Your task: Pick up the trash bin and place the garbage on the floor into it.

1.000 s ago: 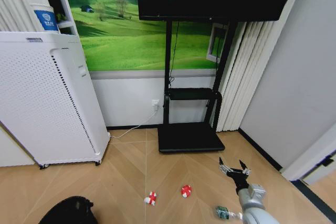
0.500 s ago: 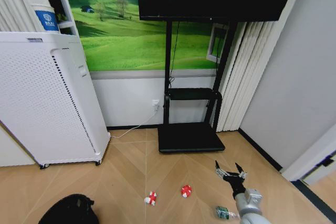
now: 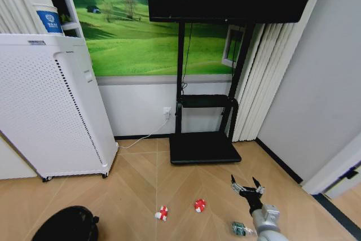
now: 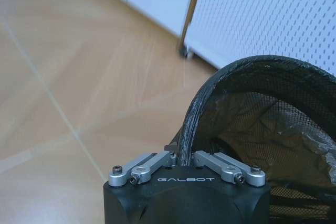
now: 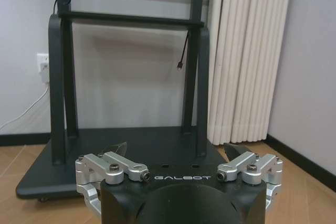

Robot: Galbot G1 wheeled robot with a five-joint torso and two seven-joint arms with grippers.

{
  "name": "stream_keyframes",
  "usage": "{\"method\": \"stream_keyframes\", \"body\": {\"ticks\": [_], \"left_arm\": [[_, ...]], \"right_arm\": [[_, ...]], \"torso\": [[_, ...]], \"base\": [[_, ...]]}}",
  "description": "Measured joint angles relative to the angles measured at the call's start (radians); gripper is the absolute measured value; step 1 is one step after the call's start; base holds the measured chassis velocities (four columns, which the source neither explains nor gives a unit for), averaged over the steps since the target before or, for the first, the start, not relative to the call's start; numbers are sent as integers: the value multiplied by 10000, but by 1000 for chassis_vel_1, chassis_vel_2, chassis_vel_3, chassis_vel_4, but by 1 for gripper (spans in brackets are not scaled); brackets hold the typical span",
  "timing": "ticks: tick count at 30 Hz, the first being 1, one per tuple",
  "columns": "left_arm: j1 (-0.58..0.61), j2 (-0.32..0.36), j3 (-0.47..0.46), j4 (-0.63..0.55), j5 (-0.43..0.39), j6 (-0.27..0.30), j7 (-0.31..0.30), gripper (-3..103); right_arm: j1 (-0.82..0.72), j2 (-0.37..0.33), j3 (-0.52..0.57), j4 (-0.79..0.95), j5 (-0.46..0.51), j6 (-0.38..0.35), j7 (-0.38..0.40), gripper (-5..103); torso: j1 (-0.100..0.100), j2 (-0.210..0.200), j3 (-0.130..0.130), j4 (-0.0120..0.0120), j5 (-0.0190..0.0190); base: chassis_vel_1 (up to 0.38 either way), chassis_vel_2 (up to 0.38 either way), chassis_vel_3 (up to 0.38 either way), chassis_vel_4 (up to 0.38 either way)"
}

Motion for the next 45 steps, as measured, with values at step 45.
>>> {"method": "stream_keyframes", "body": {"ticks": [45], "left_arm": [[-627, 343, -1034, 769, 2972, -1491, 791, 2]], "right_arm": [[1250, -843, -2432, -2333, -1917, 432, -335, 100]], "torso": [[0, 3, 1, 2, 1]], "base": [[87, 86, -86, -87]]}}
